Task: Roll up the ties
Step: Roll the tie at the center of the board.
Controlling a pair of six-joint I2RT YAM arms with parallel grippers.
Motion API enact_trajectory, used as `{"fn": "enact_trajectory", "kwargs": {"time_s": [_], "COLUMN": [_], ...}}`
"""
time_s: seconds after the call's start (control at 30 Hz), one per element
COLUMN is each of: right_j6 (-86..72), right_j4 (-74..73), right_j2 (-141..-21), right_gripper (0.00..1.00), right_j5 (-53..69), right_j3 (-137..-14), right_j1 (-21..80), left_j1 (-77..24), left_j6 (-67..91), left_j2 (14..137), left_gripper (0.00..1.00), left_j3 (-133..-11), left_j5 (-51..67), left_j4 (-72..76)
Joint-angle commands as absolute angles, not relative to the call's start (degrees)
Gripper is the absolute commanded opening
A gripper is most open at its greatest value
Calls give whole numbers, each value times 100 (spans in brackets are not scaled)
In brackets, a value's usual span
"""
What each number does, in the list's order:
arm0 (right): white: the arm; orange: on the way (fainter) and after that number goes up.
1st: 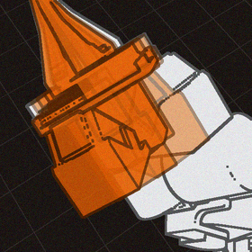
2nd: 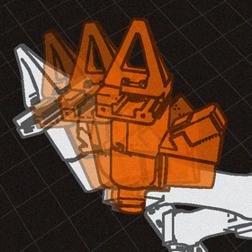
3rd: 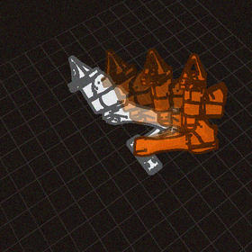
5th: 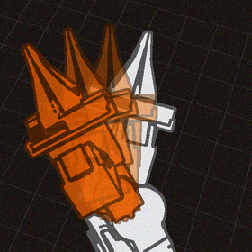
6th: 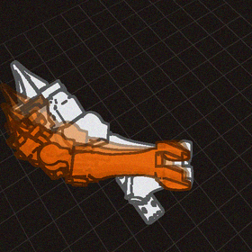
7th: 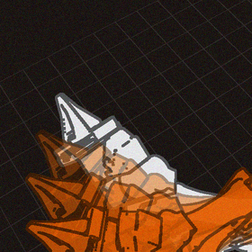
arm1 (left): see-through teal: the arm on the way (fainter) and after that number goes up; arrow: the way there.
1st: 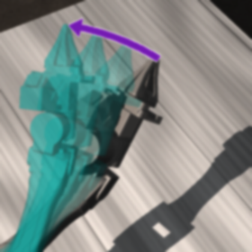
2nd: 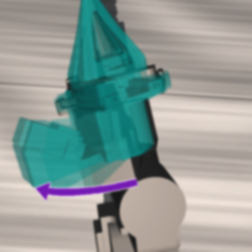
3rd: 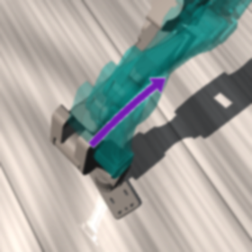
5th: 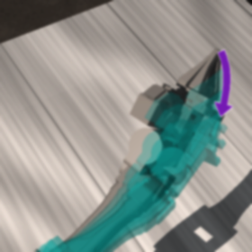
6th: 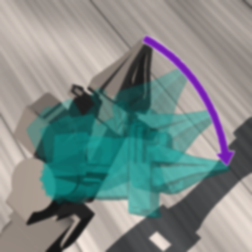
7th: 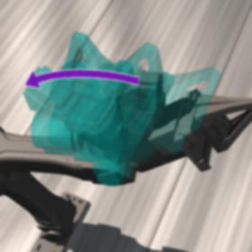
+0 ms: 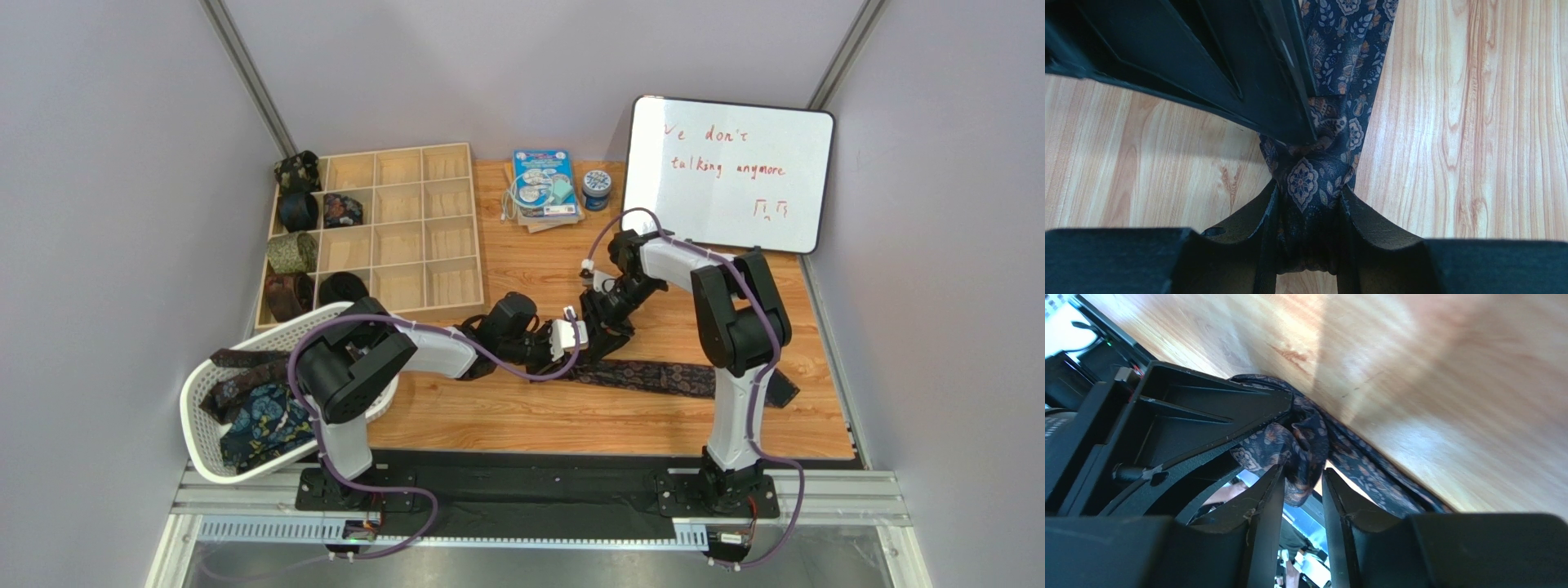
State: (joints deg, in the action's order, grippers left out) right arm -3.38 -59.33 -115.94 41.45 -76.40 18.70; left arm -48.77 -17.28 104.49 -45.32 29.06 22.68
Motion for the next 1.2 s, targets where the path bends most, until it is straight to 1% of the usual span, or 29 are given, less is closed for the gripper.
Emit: {"fn": "enact_trajectory", "kwargs": {"time_s": [0.0, 0.07, 0.2, 0.27, 0.37, 0.47, 0.5, 0.57, 0.6, 0.67, 0.7, 0.73, 0.8, 0.83, 0.9, 0.97, 1.1, 1.17], "right_j6": [-264, -281, -308, -334, -395, -378, -387, -404, -413, -431, -439, -448, -440, -439, -396, -361, -334, -316], "right_j4": [-5836, -5854, -5880, -5862, -5757, -5687, -5660, -5651, -5651, -5643, -5643, -5651, -5677, -5704, -5748, -5783, -5818, -5827], "right_j2": [-11400, -11382, -11277, -11250, -11285, -11460, -11487, -11557, -11584, -11706, -11751, -11794, -11926, -11953, -12049, -12094, -12155, -12173], "right_gripper": [34, 35, 41, 43, 41, 30, 24, 18, 13, 9, 5, 3, 0, 0, 0, 0, 0, 0], "right_j5": [4148, 4253, 4526, 4535, 4422, 4053, 3852, 3605, 3334, 3077, 2859, 2752, 2550, 2488, 2330, 2233, 1987, 1916], "right_j3": [-7576, -7550, -7524, -7497, -7392, -7392, -7374, -7392, -7392, -7400, -7418, -7453, -7488, -7514, -7567, -7576, -7559, -7541], "right_j1": [1934, 1934, 1951, 1951, 1977, 2109, 2162, 2206, 2232, 2241, 2259, 2259, 2259, 2276, 2294, 2320, 2347, 2347], "left_j1": [-4878, -4878, -4887, -4878, -4887, -4878, -4878, -4887, -4878, -4878, -4887, -4878, -4878, -4878, -4869, -4860, -4746, -4668], "left_j6": [-1775, -1749, -1714, -1696, -1670, -1626, -1609, -1521, -1503, -1389, -1380, -1362, -1336, -1345, -1345, -1371, -1354, -1327], "left_j2": [10749, 10767, 10775, 10775, 10784, 10793, 10784, 10732, 10714, 10635, 10609, 10582, 10468, 10424, 10319, 10196, 9959, 9810], "left_gripper": [19, 19, 19, 19, 19, 19, 19, 20, 21, 26, 29, 34, 40, 46, 50, 61, 70, 72], "left_j3": [-4500, -4517, -4544, -4553, -4553, -4588, -4588, -4588, -4579, -4562, -4553, -4544, -4483, -4456, -4412, -4369, -4193, -4044], "left_j5": [2593, 2566, 2540, 2505, 2514, 2488, 2479, 2417, 2400, 2391, 2399, 2408, 2426, 2426, 2434, 2452, 2627, 2724], "left_j4": [1661, 1661, 1644, 1652, 1644, 1635, 1635, 1661, 1687, 1705, 1731, 1775, 1906, 1916, 1960, 1995, 2188, 2302]}}
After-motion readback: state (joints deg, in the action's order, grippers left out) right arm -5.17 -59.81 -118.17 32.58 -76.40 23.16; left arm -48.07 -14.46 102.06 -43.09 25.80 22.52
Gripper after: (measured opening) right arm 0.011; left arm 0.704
